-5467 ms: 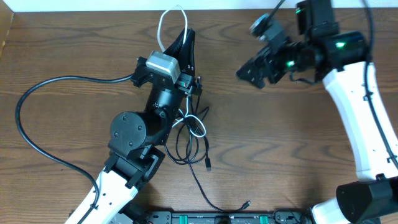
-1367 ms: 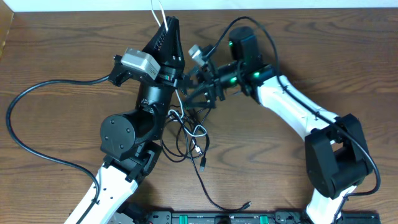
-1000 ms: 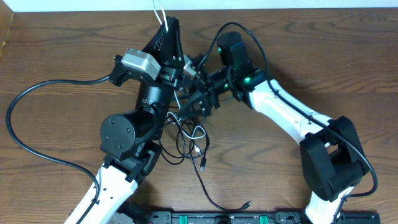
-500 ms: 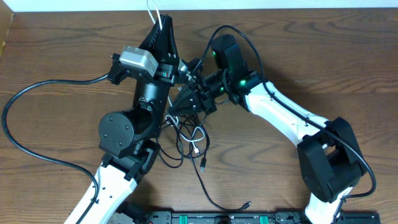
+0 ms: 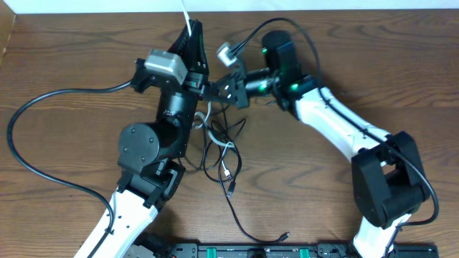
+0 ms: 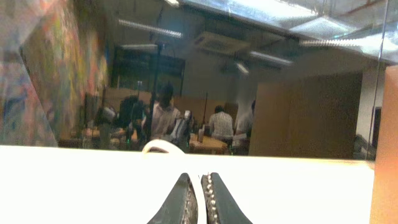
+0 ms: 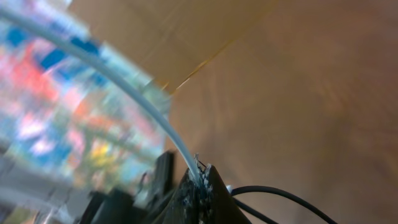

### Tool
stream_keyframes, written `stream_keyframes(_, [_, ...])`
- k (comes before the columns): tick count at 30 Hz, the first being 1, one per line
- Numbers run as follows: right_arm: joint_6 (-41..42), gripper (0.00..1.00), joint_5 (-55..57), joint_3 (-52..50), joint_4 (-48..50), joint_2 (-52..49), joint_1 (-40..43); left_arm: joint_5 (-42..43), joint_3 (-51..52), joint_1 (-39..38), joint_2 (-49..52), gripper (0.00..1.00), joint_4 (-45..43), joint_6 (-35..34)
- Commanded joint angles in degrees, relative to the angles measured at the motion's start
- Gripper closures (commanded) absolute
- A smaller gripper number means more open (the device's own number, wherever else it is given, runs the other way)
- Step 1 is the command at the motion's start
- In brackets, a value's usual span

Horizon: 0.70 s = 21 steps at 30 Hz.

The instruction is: Untangle cables

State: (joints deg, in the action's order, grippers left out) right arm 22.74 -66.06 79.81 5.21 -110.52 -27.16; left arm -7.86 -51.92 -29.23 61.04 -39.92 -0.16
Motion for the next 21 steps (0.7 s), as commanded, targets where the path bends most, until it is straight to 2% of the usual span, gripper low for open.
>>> stream_keyframes(1, [4.1,0.99,8.4,0.5,-0.4,4.1,2.8,-0.3,-0.2,0.3,-0.1,0.92,2.8,-0.2])
stream_keyframes(8, [2.9,0.99,17.4,0.5,-2.3,13.2,3.9,-0.3,-0.2,0.3,0.0,0.92,9.3,-0.1])
stream_keyframes(21, [1.8,0.99,26.1,0.5,-3.3,26.2,4.6,-0.3,-0.2,0.3,1.5,0.92,12.4,-0.1])
